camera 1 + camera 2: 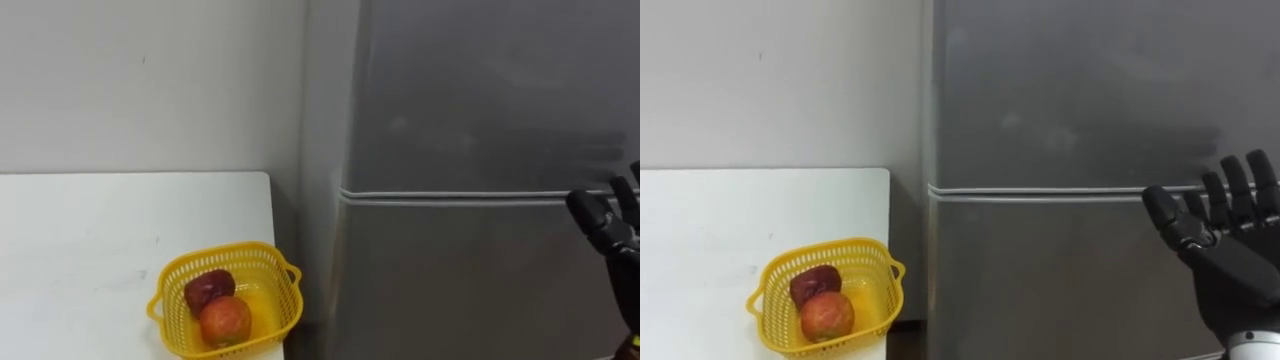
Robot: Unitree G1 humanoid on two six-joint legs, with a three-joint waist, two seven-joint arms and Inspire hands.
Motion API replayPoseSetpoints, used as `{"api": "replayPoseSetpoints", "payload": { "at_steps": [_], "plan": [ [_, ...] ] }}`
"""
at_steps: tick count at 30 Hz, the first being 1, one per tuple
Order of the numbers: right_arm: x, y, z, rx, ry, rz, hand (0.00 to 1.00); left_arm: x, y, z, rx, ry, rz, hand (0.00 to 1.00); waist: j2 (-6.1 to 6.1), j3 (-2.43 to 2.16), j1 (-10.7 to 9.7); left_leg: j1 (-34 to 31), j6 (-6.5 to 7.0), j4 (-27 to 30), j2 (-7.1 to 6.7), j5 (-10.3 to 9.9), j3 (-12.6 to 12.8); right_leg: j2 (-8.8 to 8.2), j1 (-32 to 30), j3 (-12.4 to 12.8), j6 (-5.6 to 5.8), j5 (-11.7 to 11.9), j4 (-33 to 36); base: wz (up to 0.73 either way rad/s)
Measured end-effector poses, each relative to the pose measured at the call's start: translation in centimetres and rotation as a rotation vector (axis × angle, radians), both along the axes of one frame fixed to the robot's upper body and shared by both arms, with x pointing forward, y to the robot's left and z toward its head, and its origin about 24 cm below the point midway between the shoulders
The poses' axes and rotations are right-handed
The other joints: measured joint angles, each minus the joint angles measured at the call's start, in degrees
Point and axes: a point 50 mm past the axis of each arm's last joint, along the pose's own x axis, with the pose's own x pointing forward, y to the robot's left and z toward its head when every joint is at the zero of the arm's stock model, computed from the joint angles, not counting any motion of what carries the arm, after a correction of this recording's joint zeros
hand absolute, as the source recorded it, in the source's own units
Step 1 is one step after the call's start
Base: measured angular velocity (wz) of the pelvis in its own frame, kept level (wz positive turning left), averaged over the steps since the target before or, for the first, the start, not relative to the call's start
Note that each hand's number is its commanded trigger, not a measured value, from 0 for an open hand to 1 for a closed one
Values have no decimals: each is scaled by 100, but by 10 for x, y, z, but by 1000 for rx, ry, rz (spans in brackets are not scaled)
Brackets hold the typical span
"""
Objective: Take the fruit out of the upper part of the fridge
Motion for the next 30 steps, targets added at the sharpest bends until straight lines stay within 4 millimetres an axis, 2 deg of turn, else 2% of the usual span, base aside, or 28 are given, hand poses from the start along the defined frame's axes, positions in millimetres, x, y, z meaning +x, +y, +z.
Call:
{"api": "replayPoseSetpoints", "payload": {
  "at_steps": [16, 22, 25, 28, 30],
  "plan": [
    [-1, -5, 0, -47, 41, -62, 0, -2, 3, 1, 6, 1, 12, 0, -19, -9, -33, 58, -1, -56, 5, -1, -4, 34, 67, 69, 5, 1, -49, 0],
    [-7, -18, 1, -23, 71, -166, 0, 2, 5, 1, 9, -14, 17, 0, -28, -32, -48, -8, -2, -26, 10, -2, 0, 36, -8, 75, 3, 6, -55, 0],
    [-12, -26, 0, -15, 95, -235, 0, 5, 5, 1, 13, -22, 16, 0, 16, -19, -98, -4, -2, -35, 11, -2, -3, 37, -7, 73, 3, 6, -53, 0],
    [-24, -36, -9, -12, 162, -325, 0, 5, 6, 2, 28, -27, 25, 0, 56, -9, -144, -2, -3, -49, 17, -2, 0, 43, -17, 85, 3, 6, -42, -1],
    [-29, -41, -13, 0, 193, -368, 0, 5, 7, 2, 38, -27, 27, 0, 81, 13, -176, -2, -3, -64, 15, -2, 15, 45, -57, 147, 4, 0, 6, -10]
  ]
}}
